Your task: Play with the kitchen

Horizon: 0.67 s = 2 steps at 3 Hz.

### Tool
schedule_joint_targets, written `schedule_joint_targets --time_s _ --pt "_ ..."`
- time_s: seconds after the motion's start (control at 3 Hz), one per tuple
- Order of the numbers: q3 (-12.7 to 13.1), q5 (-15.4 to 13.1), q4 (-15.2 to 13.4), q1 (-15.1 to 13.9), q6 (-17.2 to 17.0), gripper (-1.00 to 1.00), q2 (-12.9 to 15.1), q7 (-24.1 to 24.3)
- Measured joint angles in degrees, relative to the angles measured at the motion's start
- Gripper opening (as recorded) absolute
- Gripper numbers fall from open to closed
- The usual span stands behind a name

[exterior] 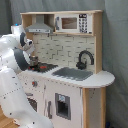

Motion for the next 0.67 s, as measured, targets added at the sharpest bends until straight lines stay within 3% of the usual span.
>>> schedule_joint_targets --time_s 0.67 --pt "6.82 0.01 5.24 -6.54 -5.16 1.0 -2.0 -0.8"
